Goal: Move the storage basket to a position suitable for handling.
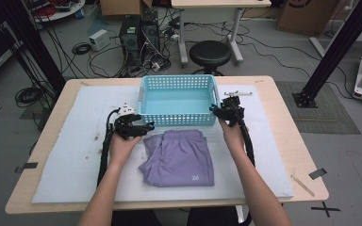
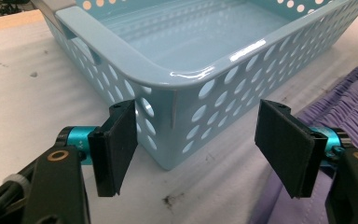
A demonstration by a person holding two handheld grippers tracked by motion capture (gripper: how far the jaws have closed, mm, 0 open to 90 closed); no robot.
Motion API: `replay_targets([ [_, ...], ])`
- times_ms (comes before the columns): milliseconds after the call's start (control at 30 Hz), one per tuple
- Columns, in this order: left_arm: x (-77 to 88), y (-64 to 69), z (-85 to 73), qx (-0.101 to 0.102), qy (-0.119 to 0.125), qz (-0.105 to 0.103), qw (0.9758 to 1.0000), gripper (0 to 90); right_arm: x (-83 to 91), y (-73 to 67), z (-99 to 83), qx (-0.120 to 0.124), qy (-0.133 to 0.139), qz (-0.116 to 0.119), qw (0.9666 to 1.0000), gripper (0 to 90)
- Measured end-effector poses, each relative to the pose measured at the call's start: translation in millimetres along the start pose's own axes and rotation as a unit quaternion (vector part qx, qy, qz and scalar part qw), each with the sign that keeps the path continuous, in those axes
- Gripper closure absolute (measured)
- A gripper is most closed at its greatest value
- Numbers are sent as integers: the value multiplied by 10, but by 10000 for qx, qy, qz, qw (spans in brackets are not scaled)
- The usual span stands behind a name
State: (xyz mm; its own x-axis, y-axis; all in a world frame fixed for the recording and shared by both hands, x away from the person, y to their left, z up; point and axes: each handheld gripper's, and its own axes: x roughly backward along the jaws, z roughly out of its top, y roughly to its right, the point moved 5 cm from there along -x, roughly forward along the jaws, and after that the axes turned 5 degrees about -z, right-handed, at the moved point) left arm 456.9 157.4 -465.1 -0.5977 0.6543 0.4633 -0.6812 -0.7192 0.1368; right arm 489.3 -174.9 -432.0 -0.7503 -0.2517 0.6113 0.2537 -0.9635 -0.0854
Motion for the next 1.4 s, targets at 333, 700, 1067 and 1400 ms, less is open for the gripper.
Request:
replay_targets([
  [333,12,50,-12,-84,25,-58,9999,309,40,32,-33,56,35,-31,10000,549],
  [700,205,45,15,-94,278,109,9995,303,187,79,-21,-29,442,-189,9988,384],
  [1067,569,144,-2,-221,589,258,9977,303,606,84,-201,103,1016,51,9948,353],
  [1400,944,536,-138,-369,774,4,9963,298,1020,30,-544,211,1204,260,9922,322],
])
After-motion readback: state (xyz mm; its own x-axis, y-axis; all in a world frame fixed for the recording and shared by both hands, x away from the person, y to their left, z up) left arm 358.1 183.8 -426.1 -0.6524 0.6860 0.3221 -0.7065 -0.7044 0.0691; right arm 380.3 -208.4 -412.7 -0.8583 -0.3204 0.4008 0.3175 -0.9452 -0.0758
